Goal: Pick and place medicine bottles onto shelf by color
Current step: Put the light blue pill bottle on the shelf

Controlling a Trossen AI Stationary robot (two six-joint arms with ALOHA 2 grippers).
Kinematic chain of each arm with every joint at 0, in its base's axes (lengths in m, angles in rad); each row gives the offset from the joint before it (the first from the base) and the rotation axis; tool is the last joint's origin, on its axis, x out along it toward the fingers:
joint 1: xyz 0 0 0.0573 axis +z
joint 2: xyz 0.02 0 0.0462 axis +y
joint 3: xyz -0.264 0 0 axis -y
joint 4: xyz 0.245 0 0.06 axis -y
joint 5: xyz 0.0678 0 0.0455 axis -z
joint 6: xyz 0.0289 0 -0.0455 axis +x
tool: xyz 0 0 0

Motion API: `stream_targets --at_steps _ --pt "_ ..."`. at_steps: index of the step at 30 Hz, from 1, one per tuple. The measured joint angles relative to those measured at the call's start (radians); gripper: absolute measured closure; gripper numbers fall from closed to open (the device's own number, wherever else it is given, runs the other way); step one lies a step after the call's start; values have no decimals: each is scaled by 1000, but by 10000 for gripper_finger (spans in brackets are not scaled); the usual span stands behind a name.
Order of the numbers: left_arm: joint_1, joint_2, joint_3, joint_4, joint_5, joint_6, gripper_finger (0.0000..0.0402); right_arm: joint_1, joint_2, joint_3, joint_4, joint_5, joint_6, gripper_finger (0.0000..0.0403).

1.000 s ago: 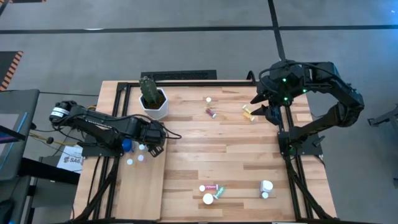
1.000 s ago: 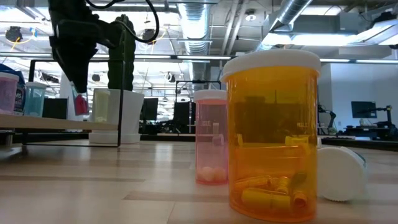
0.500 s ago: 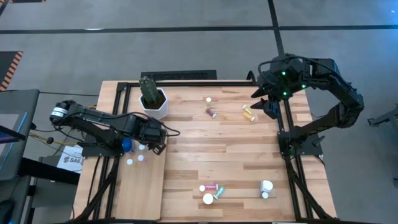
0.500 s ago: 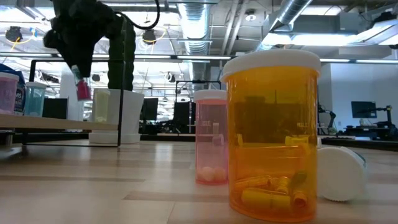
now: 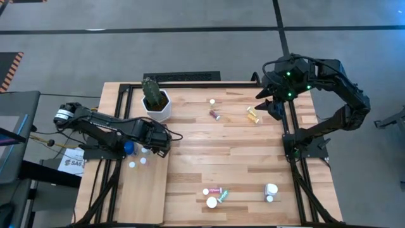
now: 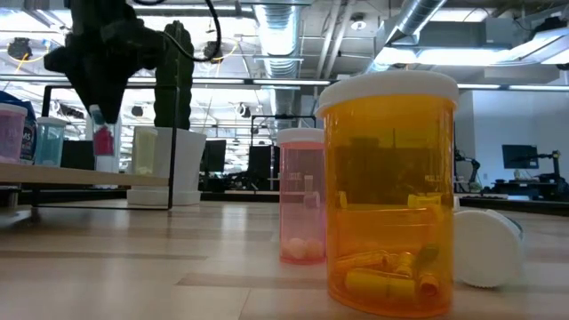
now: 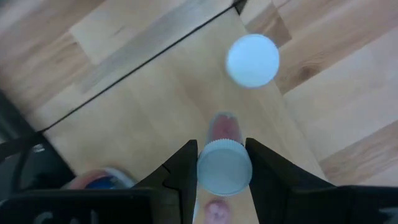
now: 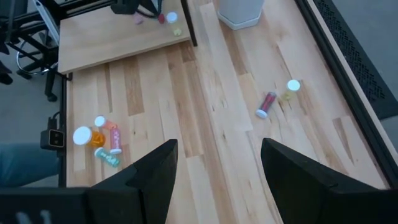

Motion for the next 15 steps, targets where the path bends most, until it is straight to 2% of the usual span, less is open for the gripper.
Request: stream_targets --at_steps 9,15 --pt "0 90 0 20 26 57 303 0 0 0 -4 0 0 148" --pt "-1 105 4 13 15 67 303 0 0 0 -4 -1 2 148"
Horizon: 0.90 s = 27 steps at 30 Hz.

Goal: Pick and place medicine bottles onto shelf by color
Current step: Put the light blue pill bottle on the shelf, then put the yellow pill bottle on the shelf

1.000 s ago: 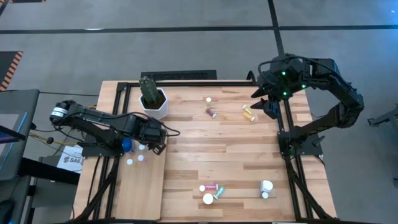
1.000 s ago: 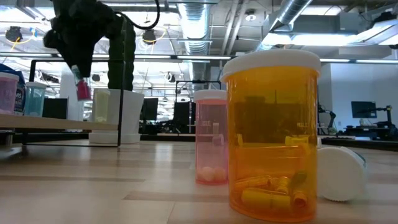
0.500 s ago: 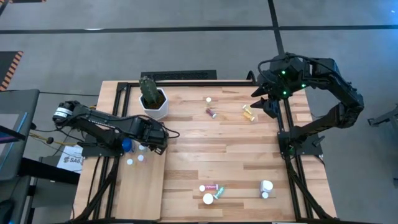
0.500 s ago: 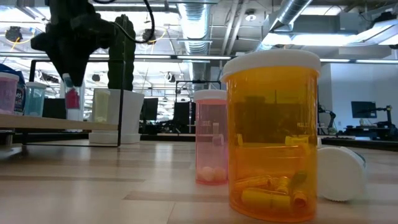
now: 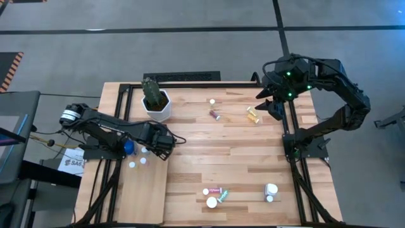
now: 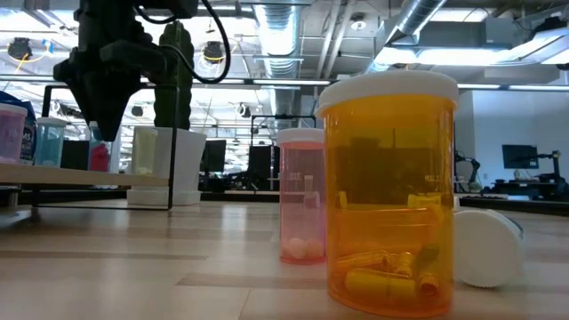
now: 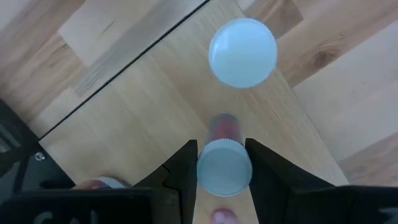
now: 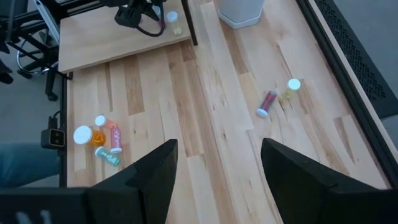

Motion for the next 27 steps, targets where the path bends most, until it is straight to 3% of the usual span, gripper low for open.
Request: stream_targets --at_steps 9,21,27 --pt "0 -4 -3 -14 -24 -14 295 0 0 0 -20 -2 -1 148" --pt "1 -2 8 -14 -14 -26 224 0 0 0 -52 -2 2 148" --pt "1 -2 72 -92 -44 -57 215 0 0 0 -72 -2 1 148"
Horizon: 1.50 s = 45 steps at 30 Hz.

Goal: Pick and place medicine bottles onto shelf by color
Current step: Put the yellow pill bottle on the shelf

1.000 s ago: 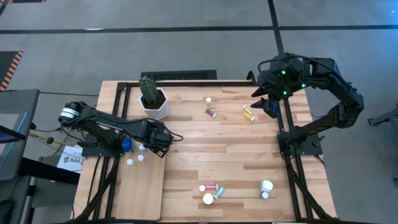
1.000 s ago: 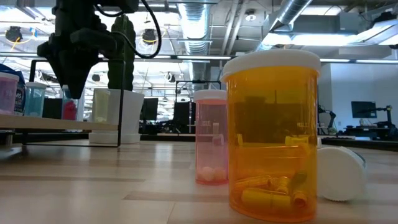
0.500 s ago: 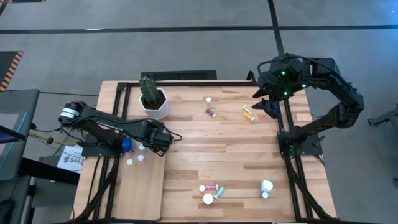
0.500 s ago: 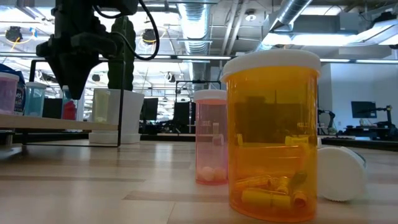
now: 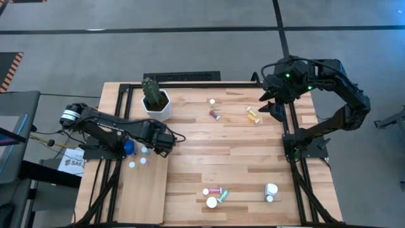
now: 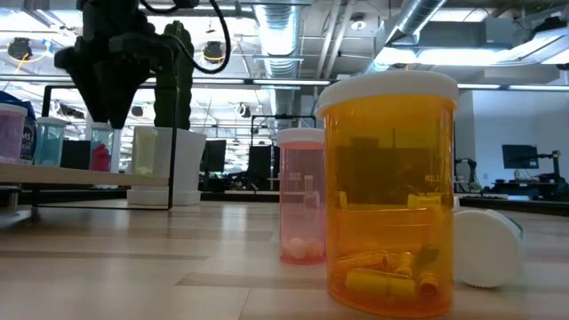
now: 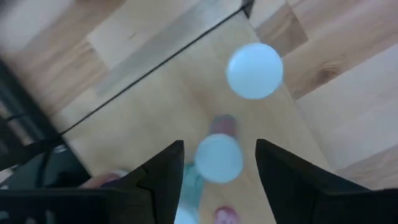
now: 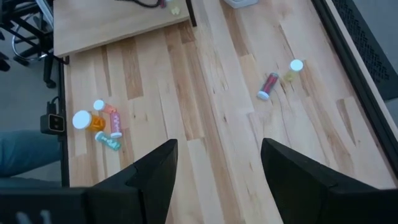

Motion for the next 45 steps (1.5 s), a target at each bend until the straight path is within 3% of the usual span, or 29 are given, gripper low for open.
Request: stream_targets --at_steps 6,14,24,28,33,37,45 --pt "0 0 78 -106 -22 -4 214 0 0 -1 -2 0 -2 148" --pt "-23 0 252 -108 -29 15 214 -6 -2 -13 -30 15 7 148" --pt "-99 -2 463 -40 -242 36 214 -81 -30 -286 -7 120 17 148" --pt "-111 -2 498 -28 -299 65 214 -124 -25 -410 116 133 0 148" --pt "-112 -1 502 -26 -347 96 214 -165 12 -513 403 134 0 148" --pt "-112 -1 502 -26 -347 125 214 -179 75 -556 579 133 -17 148" --pt "-112 -26 502 -59 -347 175 214 -180 229 -591 804 132 -210 148"
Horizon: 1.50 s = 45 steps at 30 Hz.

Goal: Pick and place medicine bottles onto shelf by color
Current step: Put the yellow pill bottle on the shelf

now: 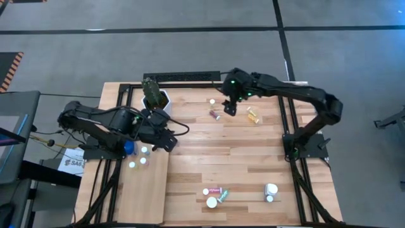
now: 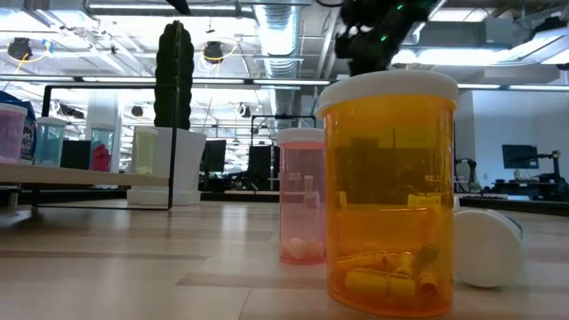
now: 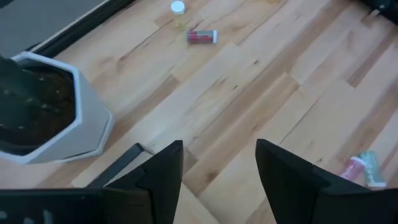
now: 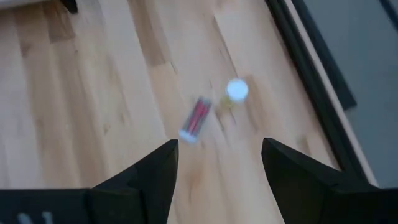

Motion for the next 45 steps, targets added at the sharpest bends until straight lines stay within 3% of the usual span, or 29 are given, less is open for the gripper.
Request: stream_targets --at_steps 9,18,26,33,45 --pt "0 -82 0 -79 -70 12 214 -46 134 -13 161 -5 -19 148" --pt "0 -145 0 -91 -145 13 214 -55 125 -294 549 -35 36 148" --pt "0 -157 0 -88 -230 7 214 -45 130 -390 744 -34 18 148" --pt "0 -156 0 -88 -239 -17 214 -73 130 -513 927 -33 83 148" --pt "0 -156 0 -88 -280 -19 214 -48 131 -528 918 -35 199 148"
